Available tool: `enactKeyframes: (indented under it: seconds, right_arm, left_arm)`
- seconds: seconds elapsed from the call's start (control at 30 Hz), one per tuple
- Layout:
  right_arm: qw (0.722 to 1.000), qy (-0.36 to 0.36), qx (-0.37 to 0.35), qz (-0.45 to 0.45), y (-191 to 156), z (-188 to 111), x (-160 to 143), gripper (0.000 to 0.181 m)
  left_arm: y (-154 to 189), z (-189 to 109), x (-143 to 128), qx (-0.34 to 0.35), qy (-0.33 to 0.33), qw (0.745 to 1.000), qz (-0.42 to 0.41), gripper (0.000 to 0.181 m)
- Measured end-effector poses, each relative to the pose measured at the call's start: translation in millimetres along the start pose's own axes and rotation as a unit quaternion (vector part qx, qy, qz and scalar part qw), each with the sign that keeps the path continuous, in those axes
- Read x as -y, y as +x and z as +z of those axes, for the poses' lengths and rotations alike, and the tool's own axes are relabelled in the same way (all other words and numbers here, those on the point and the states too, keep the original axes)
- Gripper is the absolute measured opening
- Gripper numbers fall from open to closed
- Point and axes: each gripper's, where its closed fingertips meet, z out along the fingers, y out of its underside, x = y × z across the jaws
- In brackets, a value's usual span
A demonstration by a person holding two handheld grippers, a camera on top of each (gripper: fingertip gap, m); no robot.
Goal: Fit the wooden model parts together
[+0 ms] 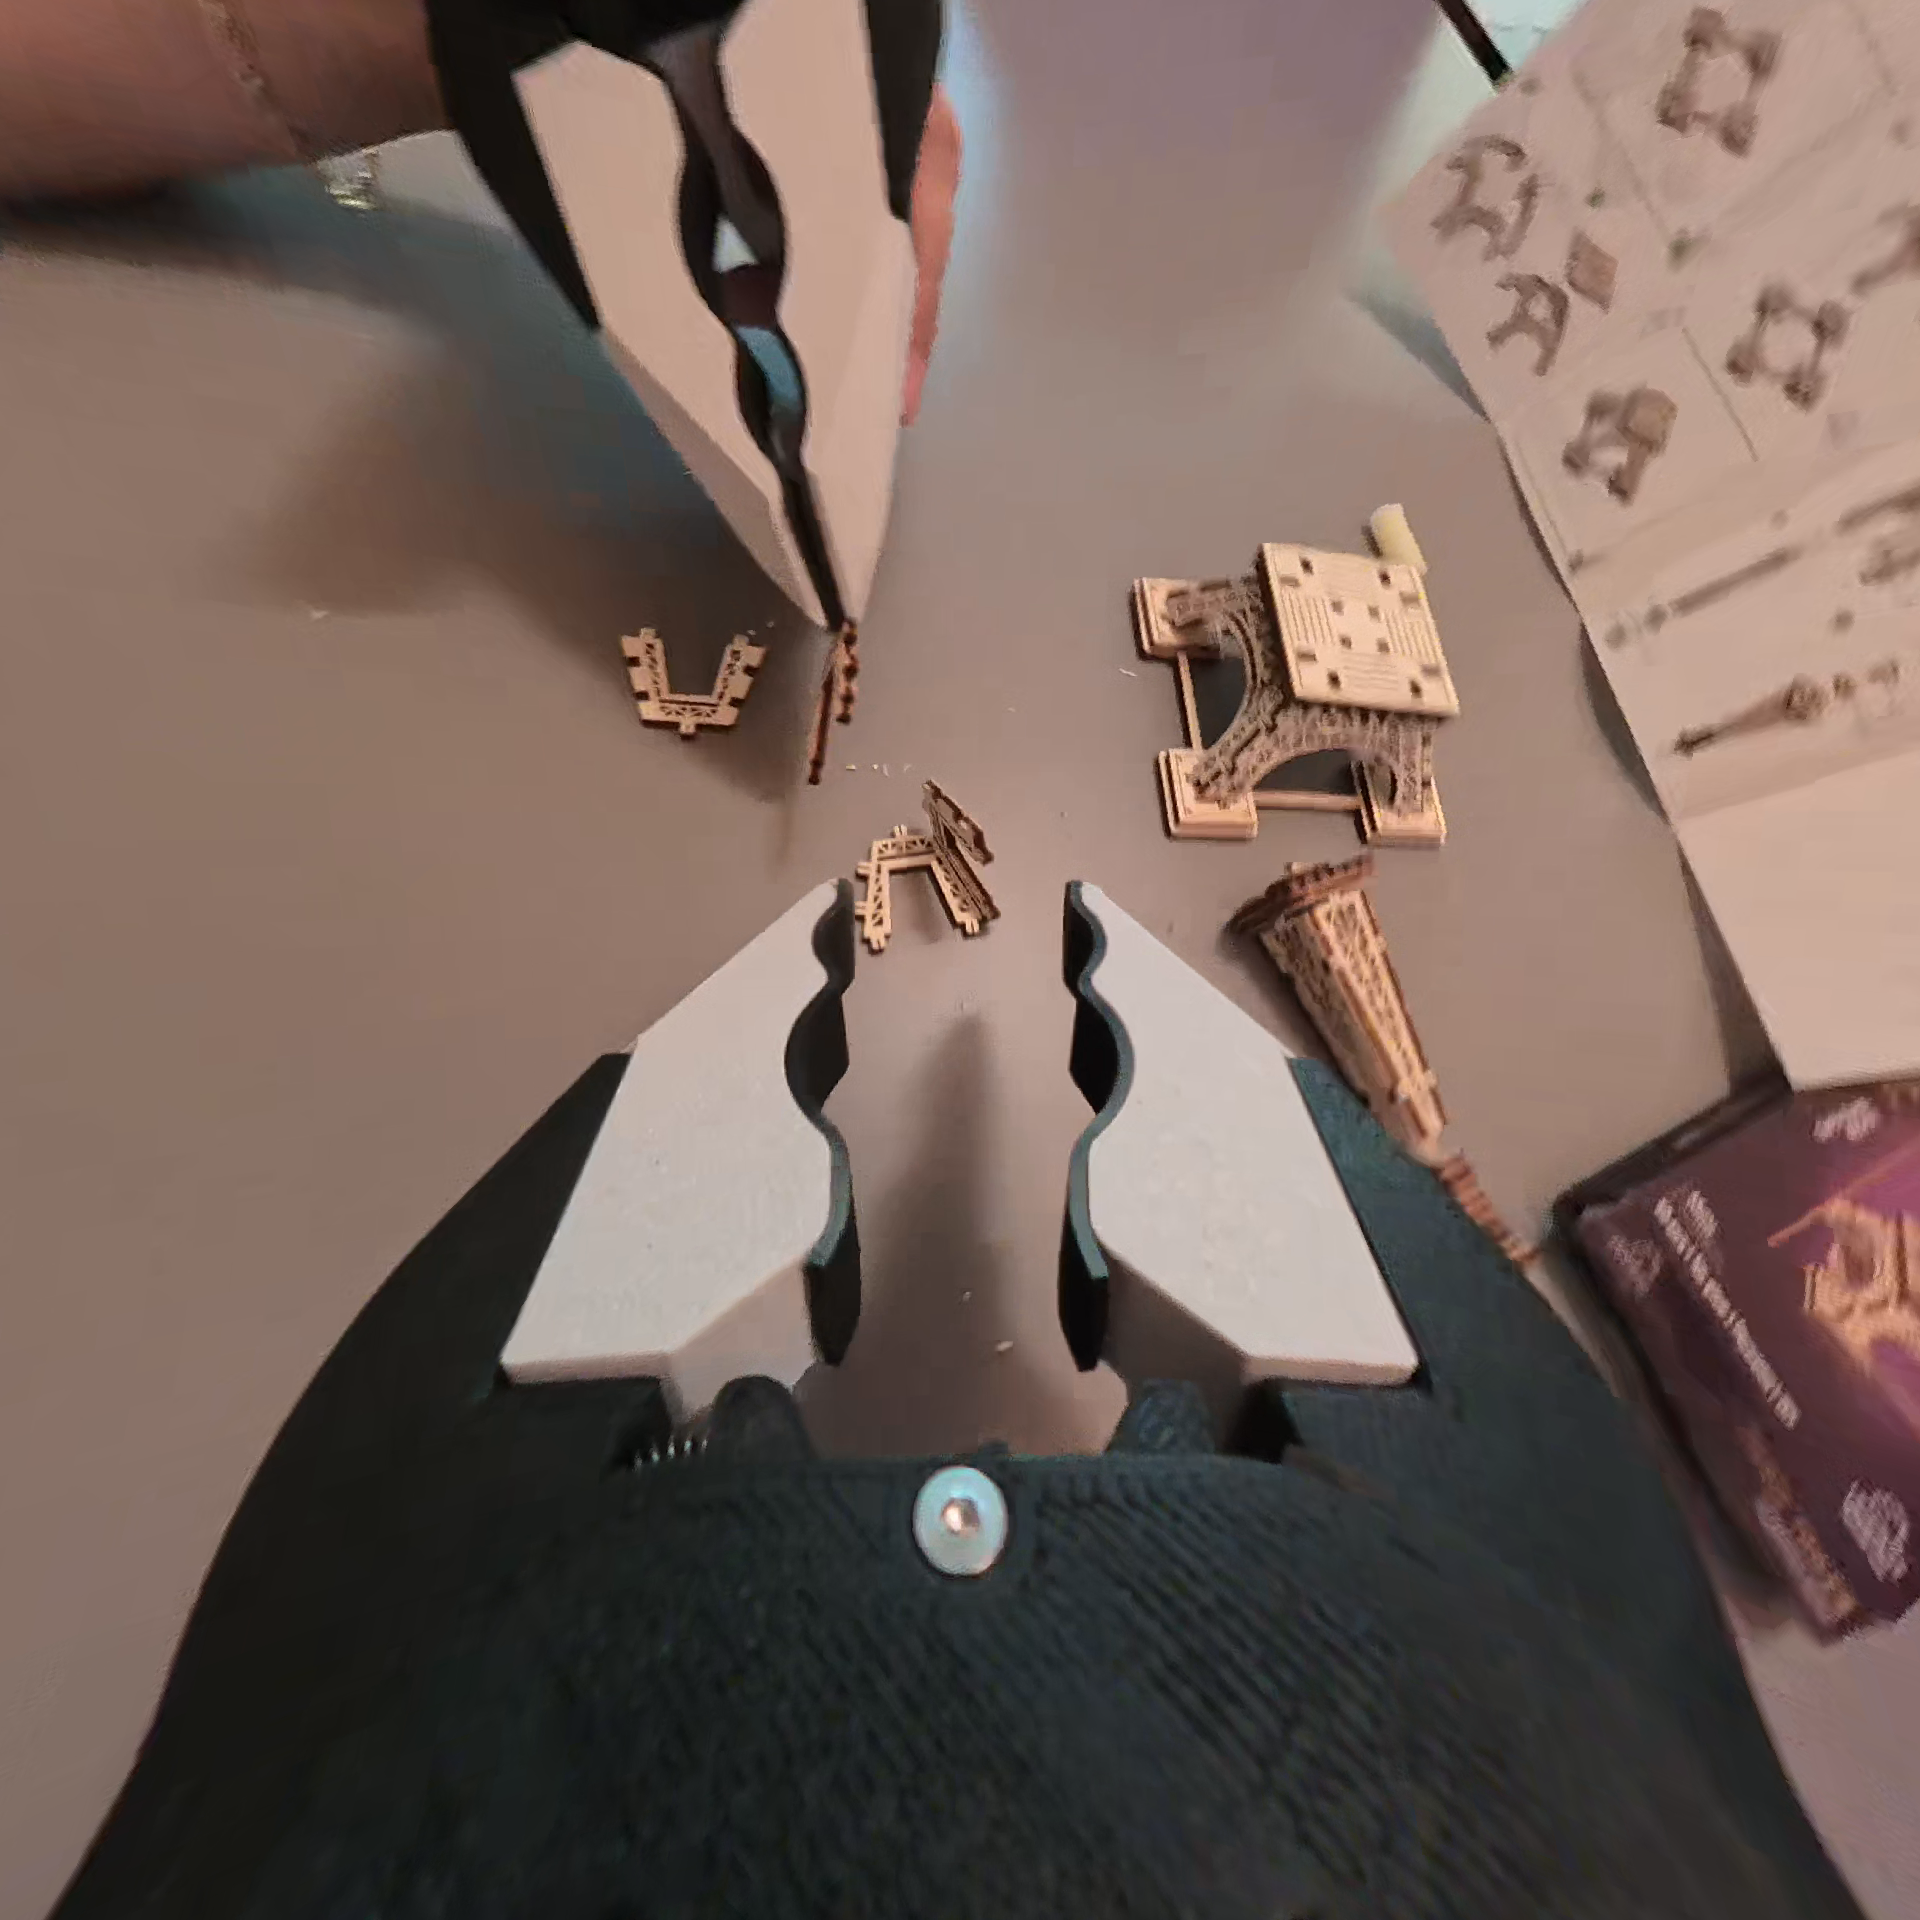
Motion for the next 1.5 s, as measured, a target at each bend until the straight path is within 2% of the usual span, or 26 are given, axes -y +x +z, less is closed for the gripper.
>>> enactKeyframes:
  seconds: [0.17,0.37,0.53,0.9,1.03,1.17,1.5]
  right_arm:
    - [0.998,-0.035,-0.016,0.043,-8,6,-21,0.038]
    - [0.997,-0.014,0.013,0.080,-14,17,-20,0.042]
    - [0.996,-0.027,0.005,0.080,-14,24,-27,0.041]
    - [0.997,-0.034,0.025,0.068,-17,28,-27,0.019]
    - [0.997,-0.034,0.026,0.070,-16,29,-26,0.018]
    - [0.997,-0.034,0.038,0.064,-19,30,-25,0.006]
    - [0.996,-0.033,0.043,0.068,-19,30,-25,0.005]
  left_arm:
    - [4,11,2,0.014,-0.021,1.000,0.000,0.000]
    - [2,26,-1,0.025,-0.046,0.998,0.016,0.000]
    - [0,32,-3,0.029,-0.043,0.998,0.021,0.000]
    - [-1,39,-7,0.034,-0.050,0.997,0.046,0.000]
    - [2,37,-8,0.026,-0.049,0.997,0.049,0.000]
    - [0,35,-19,0.033,-0.079,0.995,0.055,0.000]
    - [0,36,-18,0.033,-0.078,0.995,0.055,0.000]
